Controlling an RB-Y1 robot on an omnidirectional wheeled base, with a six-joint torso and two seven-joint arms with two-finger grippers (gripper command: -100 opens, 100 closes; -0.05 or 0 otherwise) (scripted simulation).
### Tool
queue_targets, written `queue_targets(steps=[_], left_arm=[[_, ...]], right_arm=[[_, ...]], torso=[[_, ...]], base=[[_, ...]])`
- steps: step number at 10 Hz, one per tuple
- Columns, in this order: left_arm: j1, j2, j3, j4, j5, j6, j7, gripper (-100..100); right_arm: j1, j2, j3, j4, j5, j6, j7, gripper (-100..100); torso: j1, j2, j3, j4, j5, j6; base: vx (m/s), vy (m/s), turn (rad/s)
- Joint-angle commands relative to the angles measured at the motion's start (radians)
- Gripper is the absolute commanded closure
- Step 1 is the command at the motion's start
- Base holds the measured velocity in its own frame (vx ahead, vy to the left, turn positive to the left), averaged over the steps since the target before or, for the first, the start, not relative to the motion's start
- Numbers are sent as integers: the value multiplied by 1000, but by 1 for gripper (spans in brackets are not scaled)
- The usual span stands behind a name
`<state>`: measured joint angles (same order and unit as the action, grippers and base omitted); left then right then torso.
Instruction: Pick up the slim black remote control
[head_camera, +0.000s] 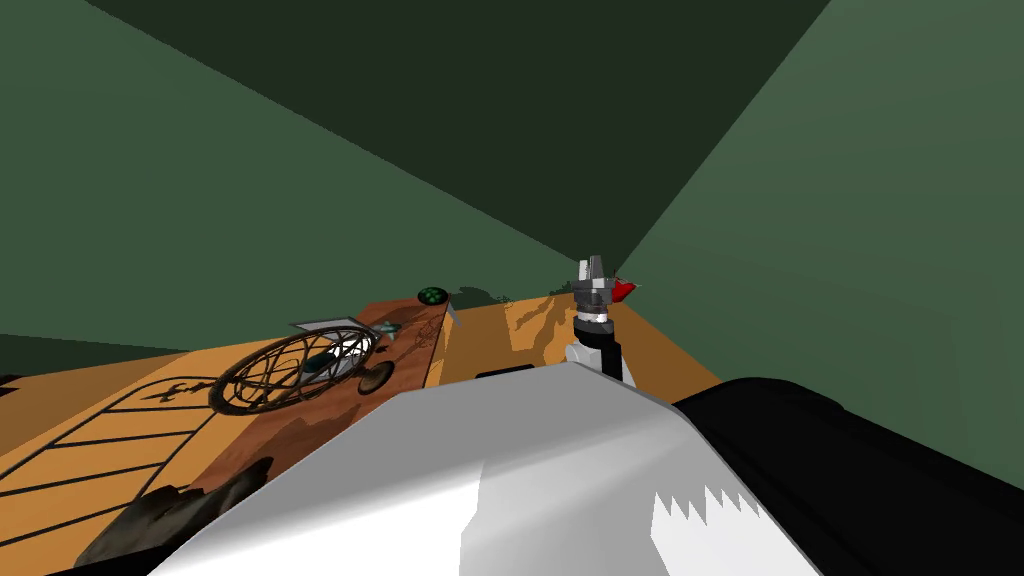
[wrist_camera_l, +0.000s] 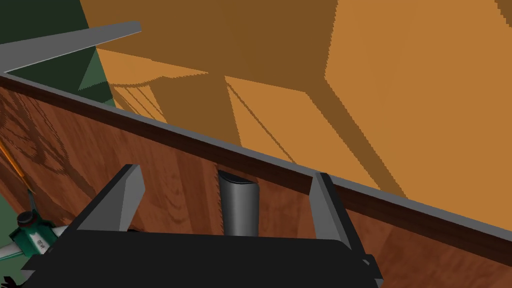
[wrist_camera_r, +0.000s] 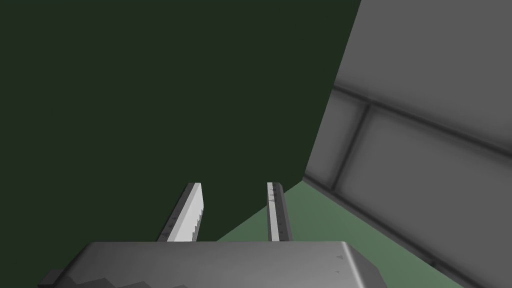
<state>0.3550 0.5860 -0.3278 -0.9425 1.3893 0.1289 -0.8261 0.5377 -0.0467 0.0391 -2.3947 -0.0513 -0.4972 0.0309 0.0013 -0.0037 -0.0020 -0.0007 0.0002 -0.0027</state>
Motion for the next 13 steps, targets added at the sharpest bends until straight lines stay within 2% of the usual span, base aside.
queue_targets(steps=[1, 2, 3, 4, 6, 8, 9, 10, 12, 13], left_arm=[[-1, 11, -17, 50, 50, 31, -20, -100], [-1, 11, -17, 45, -62, 31, 36, -100], [-1, 11, -17, 51, -81, 31, 58, -100], [-1, 11, -17, 51, -62, 31, 37, -100], [-1, 11, -17, 51, 3, 31, -20, -100], [-1, 11, -17, 51, 67, 31, -20, -100], [-4, 20, -34, 102, 110, 63, -39, -100], [-4, 20, -34, 102, 116, 63, -39, -100], [-7, 38, -67, 188, 206, 125, -73, -100], [-7, 38, -67, 201, 206, 125, -73, -100]], right_arm=[[0, 0, 0, 0, 0, 0, 0, 0], [0, 0, 0, 0, 0, 0, 0, 0], [0, 0, 0, 0, 0, 0, 0, 0], [0, 0, 0, 0, 0, 0, 0, 0], [0, 0, 0, 0, 0, 0, 0, 0], [0, 0, 0, 0, 0, 0, 0, 0], [0, 0, 0, 0, 0, 0, 0, 0], [0, 0, 0, 0, 0, 0, 0, 0], [0, 0, 0, 0, 0, 0, 0, 0], [0, 0, 0, 0, 0, 0, 0, 0]], torso=[[0, 0, 0, 0, 0, 0], [1, -1, -1, 0, 0, 1], [3, -2, -1, 0, 1, 0], [2, -2, -1, 0, 0, 0], [0, 0, 0, 0, 0, 0], [0, 0, 0, 0, 0, 0], [0, 0, 0, 0, 0, 0], [2, -2, -1, 0, 0, 1], [4, -4, -2, -1, 1, 1], [6, -5, -3, -1, 1, 1]], base=[[26, 16, -303], [33, 37, -163], [18, 24, 16], [7, 8, 23], [0, 0, 0], [0, 0, 0], [34, 28, -301], [35, 51, -150], [78, 72, -301], [76, 80, -131]])
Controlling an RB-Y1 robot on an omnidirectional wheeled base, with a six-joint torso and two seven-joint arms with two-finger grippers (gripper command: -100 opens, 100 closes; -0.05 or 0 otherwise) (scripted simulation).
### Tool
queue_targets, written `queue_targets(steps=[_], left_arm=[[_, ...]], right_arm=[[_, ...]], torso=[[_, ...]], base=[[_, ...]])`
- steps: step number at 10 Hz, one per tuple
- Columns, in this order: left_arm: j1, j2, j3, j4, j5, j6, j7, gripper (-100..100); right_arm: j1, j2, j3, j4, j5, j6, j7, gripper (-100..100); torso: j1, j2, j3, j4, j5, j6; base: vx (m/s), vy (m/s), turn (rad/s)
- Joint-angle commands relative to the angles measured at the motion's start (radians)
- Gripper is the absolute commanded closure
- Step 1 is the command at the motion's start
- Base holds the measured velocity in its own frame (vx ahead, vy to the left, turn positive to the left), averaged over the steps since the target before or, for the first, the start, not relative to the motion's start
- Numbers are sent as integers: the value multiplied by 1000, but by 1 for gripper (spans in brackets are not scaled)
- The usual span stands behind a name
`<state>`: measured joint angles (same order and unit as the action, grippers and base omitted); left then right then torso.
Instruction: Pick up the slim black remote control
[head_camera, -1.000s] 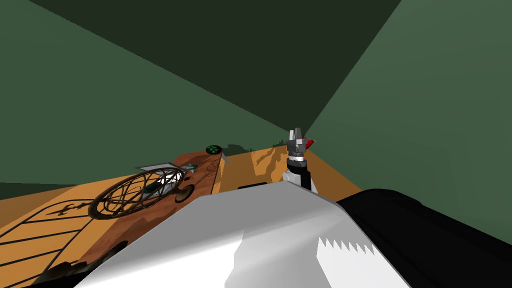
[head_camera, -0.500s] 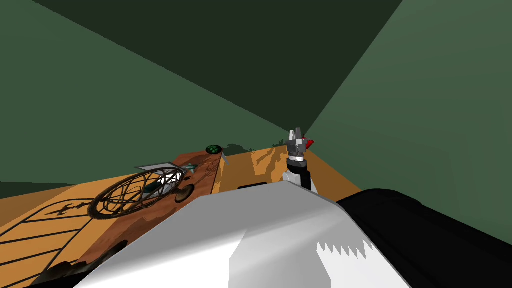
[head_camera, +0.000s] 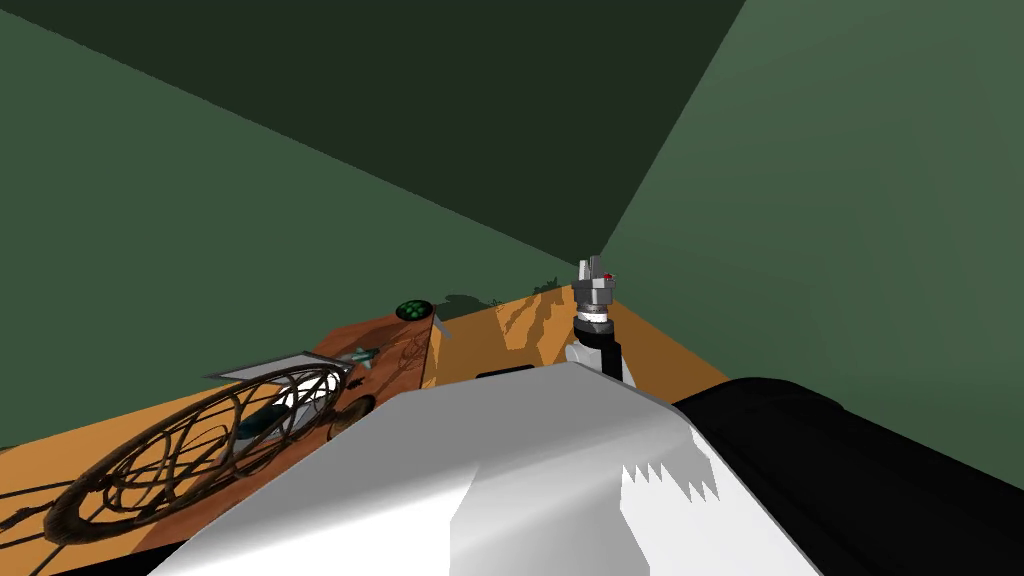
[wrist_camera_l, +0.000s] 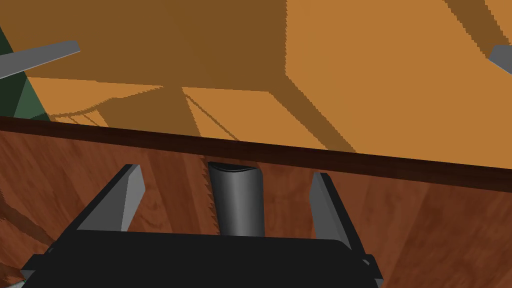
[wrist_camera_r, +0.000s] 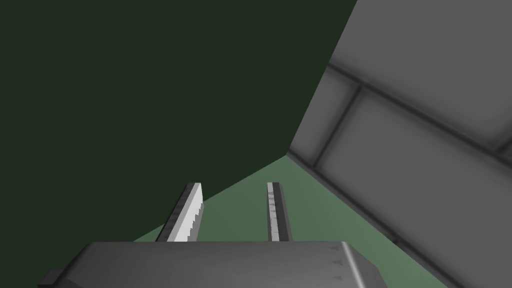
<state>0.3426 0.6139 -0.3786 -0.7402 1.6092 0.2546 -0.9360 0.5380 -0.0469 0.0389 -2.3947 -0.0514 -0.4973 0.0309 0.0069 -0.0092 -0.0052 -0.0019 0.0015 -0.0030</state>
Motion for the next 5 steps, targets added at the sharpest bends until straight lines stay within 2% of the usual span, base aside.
queue_targets(steps=[1, 2, 3, 4, 5], left_arm=[[5, 10, -16, -2, -14, 0, 37, -100], [5, 10, -16, -2, -14, 0, 37, -100], [4, 16, -33, 44, 26, 30, 23, -100], [4, 16, -33, 44, 26, 30, 23, -100], [4, 21, -50, 84, 63, 59, 10, -100]], right_arm=[[0, 0, 0, 0, 0, 0, 0, 0], [0, 0, 0, 0, 0, 0, 0, 0], [0, 0, 0, 0, 0, 0, 0, 0], [0, 0, 0, 0, 0, 0, 0, 0], [0, 0, 0, 0, 0, 0, 0, 0]], torso=[[0, 0, 0, 0, 0, 0], [-3, 2, 1, 0, -1, 0], [-5, 4, 2, 1, -1, 0], [-4, 4, 2, 1, -1, 1], [-3, 3, 2, 1, -1, 0]], base=[[32, 32, 49], [2, -5, 23], [20, 20, -191], [39, 36, -137], [67, 56, -204]])
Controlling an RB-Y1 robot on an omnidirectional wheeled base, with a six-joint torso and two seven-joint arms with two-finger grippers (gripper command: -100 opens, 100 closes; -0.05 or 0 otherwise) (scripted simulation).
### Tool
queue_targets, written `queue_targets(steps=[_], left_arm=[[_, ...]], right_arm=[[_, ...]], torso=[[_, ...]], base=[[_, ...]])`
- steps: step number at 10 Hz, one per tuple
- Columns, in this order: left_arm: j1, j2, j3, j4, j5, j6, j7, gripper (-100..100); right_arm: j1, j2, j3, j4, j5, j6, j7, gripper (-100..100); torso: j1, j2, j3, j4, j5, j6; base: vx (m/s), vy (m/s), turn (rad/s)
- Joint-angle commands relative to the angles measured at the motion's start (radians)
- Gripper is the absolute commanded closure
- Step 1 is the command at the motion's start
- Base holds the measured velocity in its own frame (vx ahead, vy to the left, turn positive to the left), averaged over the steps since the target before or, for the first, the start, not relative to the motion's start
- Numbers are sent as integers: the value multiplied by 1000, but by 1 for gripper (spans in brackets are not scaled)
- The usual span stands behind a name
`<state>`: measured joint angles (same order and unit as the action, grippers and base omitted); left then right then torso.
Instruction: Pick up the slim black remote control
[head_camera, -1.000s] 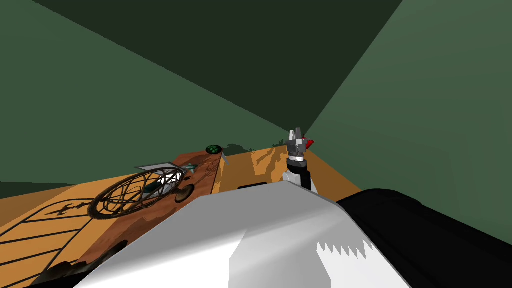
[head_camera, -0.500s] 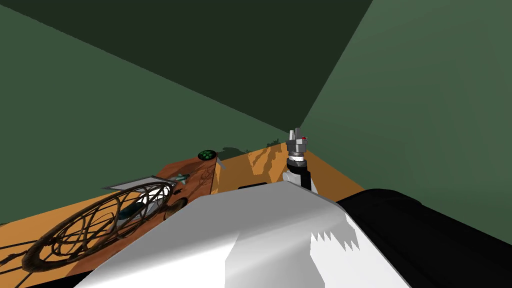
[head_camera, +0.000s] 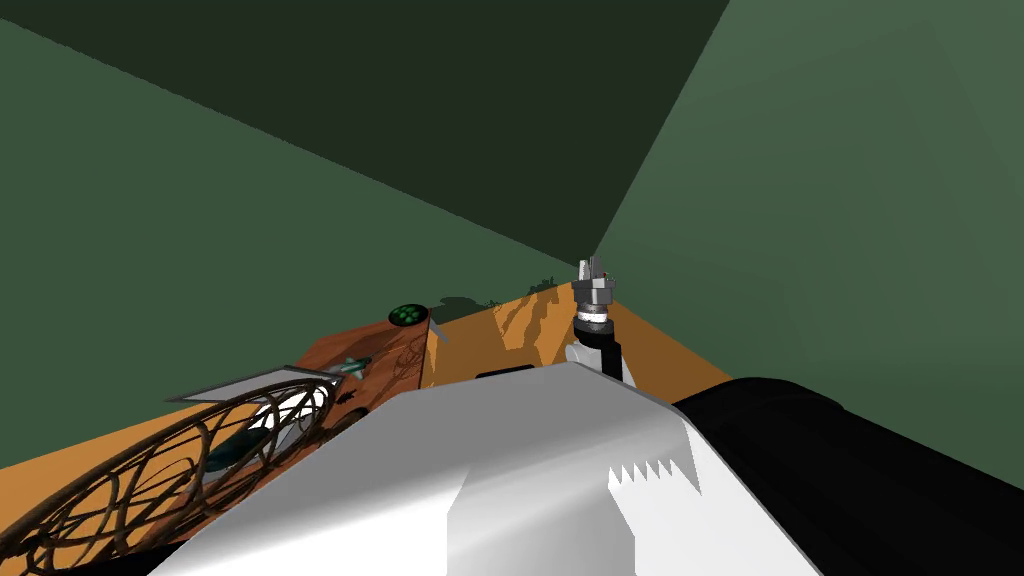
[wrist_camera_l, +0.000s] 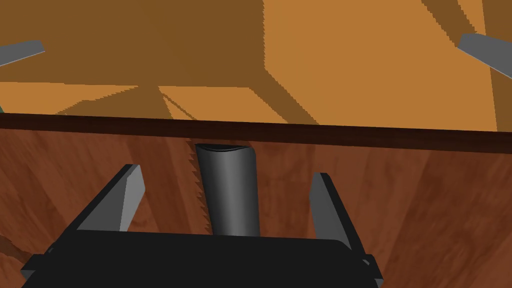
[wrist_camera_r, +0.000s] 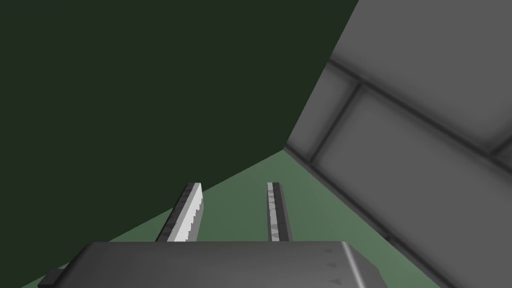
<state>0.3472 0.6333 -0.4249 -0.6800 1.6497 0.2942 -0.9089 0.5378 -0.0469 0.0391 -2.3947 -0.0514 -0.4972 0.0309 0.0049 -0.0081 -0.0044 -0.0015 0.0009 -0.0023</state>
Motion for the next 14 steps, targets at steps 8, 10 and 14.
queue_targets(steps=[8, 10, 14], left_arm=[[1, -2, -65, 182, 141, 128, -54, -100], [1, -2, -65, 182, 141, 128, -54, -100], [-10, -57, -32, 224, 129, 102, -125, -100]], right_arm=[[0, 0, 0, 0, 0, 0, 0, 0], [0, 0, 0, 0, 0, 0, 0, 0], [0, 0, 0, 0, 0, 0, 0, 0]], torso=[[0, 0, 0, 0, 0, 0], [0, 0, 0, 0, 0, -1], [-2, 2, 1, 0, 0, -1]], base=[[53, 68, -103], [26, 42, -10], [24, 31, 59]])
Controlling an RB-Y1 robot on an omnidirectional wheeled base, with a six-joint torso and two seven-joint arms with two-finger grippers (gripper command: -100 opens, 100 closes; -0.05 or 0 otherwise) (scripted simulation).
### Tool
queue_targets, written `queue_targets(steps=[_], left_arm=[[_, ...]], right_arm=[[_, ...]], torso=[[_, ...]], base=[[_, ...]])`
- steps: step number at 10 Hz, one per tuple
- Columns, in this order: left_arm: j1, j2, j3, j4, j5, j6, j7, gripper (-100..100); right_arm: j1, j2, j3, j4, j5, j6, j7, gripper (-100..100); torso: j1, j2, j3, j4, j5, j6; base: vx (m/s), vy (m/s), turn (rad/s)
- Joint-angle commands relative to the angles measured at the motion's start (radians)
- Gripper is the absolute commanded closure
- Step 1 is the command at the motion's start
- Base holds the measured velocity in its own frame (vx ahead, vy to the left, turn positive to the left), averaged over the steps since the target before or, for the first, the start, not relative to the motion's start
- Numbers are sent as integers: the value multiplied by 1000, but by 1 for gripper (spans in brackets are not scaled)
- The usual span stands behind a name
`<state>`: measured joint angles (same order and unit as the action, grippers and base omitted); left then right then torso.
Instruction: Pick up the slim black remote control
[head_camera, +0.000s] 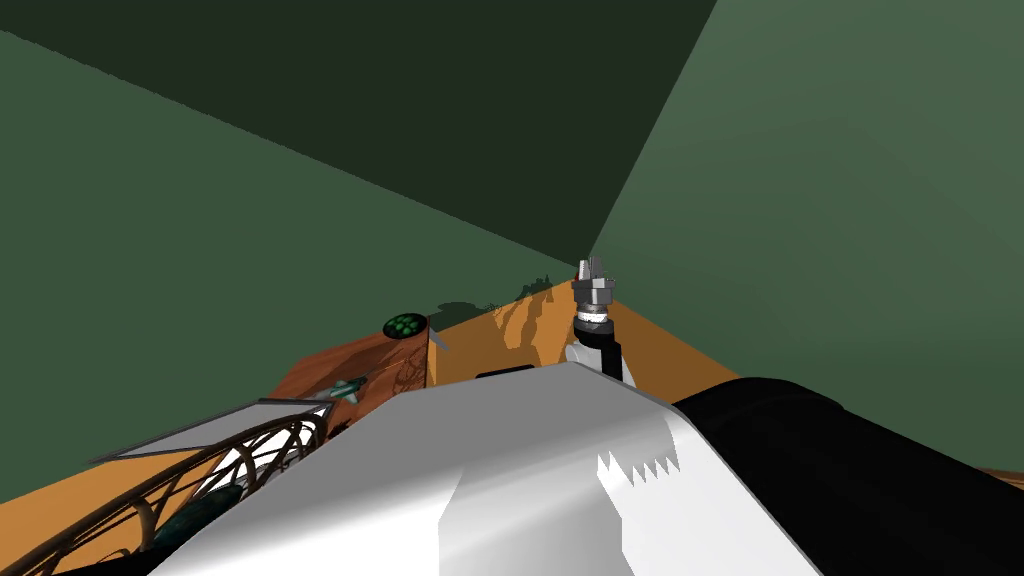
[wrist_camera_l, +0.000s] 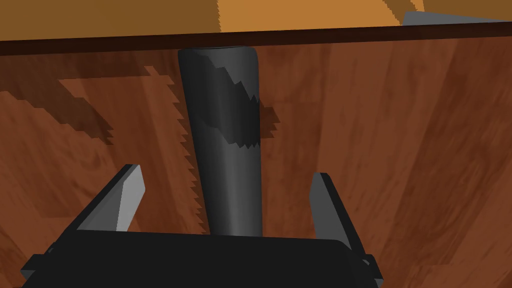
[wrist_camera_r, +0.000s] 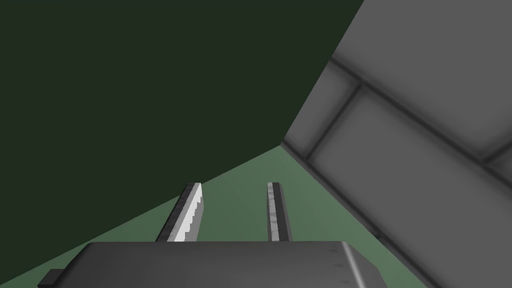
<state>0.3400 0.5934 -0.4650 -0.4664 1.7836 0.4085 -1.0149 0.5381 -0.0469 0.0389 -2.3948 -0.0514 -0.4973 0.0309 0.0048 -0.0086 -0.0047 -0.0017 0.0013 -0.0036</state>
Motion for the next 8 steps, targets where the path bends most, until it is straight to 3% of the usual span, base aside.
queue_targets(steps=[1, 4, 6, 7, 8], left_arm=[[-6, -30, 15, 21, -8, -19, -36, -100], [-18, -85, 45, 62, -22, -46, -102, -100], [-18, -84, 45, 62, -20, -46, -96, -100], [-19, -85, 47, 65, -19, -45, -105, 100], [-19, -85, 47, 65, -19, -45, -104, 100]], right_arm=[[0, 0, 0, 0, 0, 0, 0, 0], [0, 0, 0, 0, 0, 0, 0, 0], [0, 0, 0, 0, 0, 0, 0, 0], [0, 0, 0, 0, 0, 0, 0, 0], [0, 0, 0, 0, 0, 0, 0, 0]], torso=[[0, 0, 0, 0, 0, 0], [1, 1, 0, 0, 0, 0], [-2, 2, 1, 0, 0, 1], [-3, 3, 2, 1, -1, 1], [-4, 4, 2, 1, -1, 1]], base=[[63, 73, 120], [43, 74, 88], [20, 23, 12], [0, 0, 0], [0, 0, 0]])
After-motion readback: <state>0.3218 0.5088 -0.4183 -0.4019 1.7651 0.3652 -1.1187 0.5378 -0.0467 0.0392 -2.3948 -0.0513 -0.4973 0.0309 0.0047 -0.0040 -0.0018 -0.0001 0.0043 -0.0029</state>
